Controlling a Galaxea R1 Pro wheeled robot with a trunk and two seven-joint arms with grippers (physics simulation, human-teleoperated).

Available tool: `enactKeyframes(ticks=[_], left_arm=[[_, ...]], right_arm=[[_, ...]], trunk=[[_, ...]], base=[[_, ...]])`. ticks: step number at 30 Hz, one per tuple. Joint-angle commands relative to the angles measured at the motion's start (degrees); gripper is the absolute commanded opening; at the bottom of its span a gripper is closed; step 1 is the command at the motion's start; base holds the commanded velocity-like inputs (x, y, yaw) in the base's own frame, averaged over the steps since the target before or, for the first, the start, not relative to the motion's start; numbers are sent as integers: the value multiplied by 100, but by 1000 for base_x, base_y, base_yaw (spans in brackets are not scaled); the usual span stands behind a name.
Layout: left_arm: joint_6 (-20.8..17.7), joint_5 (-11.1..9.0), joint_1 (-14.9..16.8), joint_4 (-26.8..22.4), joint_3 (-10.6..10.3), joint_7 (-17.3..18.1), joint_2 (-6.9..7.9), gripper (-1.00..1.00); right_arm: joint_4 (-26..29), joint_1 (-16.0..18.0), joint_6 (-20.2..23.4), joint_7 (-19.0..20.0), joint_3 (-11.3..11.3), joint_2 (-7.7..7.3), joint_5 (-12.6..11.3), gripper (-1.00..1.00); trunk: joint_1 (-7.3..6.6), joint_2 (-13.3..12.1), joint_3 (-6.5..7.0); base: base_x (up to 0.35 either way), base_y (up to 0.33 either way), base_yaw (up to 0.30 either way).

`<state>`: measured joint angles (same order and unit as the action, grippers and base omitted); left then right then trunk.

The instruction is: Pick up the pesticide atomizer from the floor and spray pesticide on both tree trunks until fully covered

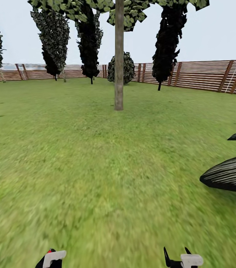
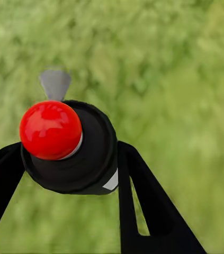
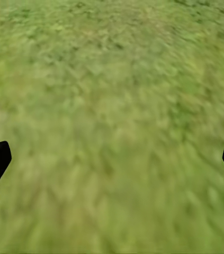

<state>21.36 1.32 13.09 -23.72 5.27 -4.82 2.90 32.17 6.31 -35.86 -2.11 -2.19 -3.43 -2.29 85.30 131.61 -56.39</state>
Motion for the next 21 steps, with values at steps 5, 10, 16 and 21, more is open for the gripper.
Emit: enactKeyframes(ticks=[5, 10, 16, 21], left_arm=[[0, 0, 0, -1, 0, 0, 0, -100], [0, 0, 0, -1, 0, 0, 0, -100], [0, 1, 0, -1, 0, -2, 0, -100], [2, 2, 0, -1, 0, -2, 0, -100]], right_arm=[[0, 2, 0, 0, 2, 0, 0, 100], [0, 0, 0, 0, 0, 0, 0, 100], [0, 2, 0, 0, 0, 0, 0, 100], [0, 2, 0, 1, 0, 0, 0, 100]], trunk=[[0, 0, 0], [0, 0, 0], [0, 0, 0], [0, 0, 0]], base=[[338, 0, 0], [338, 0, 0], [338, 0, 0], [338, 0, 0]])
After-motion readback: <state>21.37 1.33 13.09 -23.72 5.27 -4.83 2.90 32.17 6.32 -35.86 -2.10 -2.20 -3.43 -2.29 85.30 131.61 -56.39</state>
